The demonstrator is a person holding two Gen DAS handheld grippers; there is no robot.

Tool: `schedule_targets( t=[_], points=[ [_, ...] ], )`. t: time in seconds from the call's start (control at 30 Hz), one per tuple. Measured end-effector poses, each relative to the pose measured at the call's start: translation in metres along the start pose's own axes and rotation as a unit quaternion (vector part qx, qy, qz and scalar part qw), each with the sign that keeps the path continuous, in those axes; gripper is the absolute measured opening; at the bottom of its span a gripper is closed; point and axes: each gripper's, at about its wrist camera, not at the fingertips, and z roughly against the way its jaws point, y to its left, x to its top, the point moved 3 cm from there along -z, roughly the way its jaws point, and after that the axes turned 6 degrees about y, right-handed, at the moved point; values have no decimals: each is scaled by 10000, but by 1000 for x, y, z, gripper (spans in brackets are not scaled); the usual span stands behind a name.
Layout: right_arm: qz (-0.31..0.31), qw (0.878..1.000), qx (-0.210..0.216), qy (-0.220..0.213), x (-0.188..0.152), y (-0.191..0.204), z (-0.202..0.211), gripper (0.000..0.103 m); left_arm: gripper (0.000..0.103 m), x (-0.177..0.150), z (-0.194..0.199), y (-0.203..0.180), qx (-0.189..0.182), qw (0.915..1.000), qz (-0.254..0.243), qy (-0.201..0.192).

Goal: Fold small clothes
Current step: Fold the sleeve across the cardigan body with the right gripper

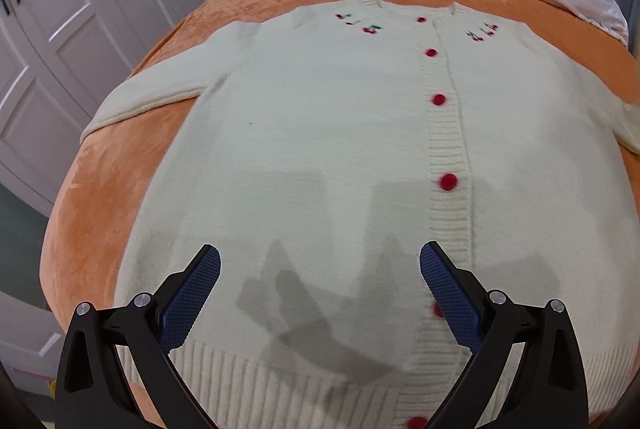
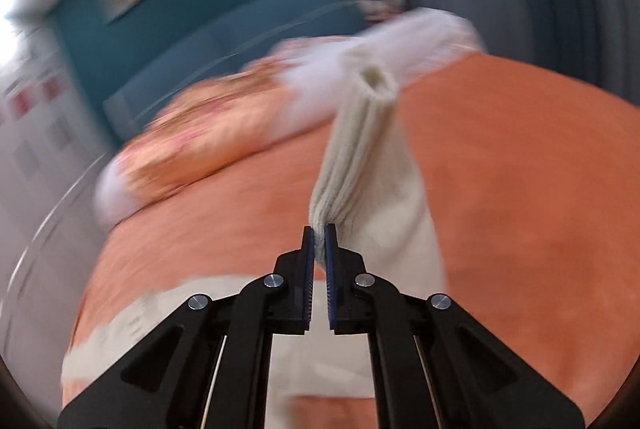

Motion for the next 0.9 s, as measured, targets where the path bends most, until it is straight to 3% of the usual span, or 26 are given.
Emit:
schedule_targets(
  t=[0.07, 0.17, 0.27, 0.33, 0.37, 0.5, 0.67, 0.73, 0.83, 0.9],
  points=[
    [642, 9964, 505, 225, -15, 68, -12, 4, 98, 2, 0, 8, 21, 10000, 84, -26],
    [1573, 9791, 1035, 766, -64, 160, -44, 5, 98, 5, -1, 22, -80, 9997, 223, -26],
    [2073, 9533, 1405, 1687, -127, 217, -87, 11, 98, 12, -7, 37, -525, 9977, 415, 73],
    [2294, 9409, 1370, 2079, -160, 233, -106, 25, 98, 20, -12, 45, -892, 9945, 538, 125],
    [2403, 9374, 1327, 2146, -175, 236, -109, 27, 98, 27, -15, 49, -1088, 9922, 585, 150],
    [1986, 9482, 1442, 2017, -184, 210, -77, 48, 98, 60, -29, 56, -1675, 9827, 778, 104],
    [764, 9736, 1114, 1842, -173, 115, -39, 49, 98, 115, -56, 31, -2534, 9610, 1079, 256],
    [310, 9768, 978, 1878, -170, 81, -35, 50, 98, 139, -70, 8, -3027, 9452, 1152, 403],
    [-141, 9790, 819, 1862, -167, 42, -32, 50, 97, 163, -92, -19, -3353, 9305, 1316, 664],
    [-284, 9796, 830, 1807, -166, 30, -32, 50, 88, 174, -102, -30, -3416, 9259, 1412, 775]
  ],
)
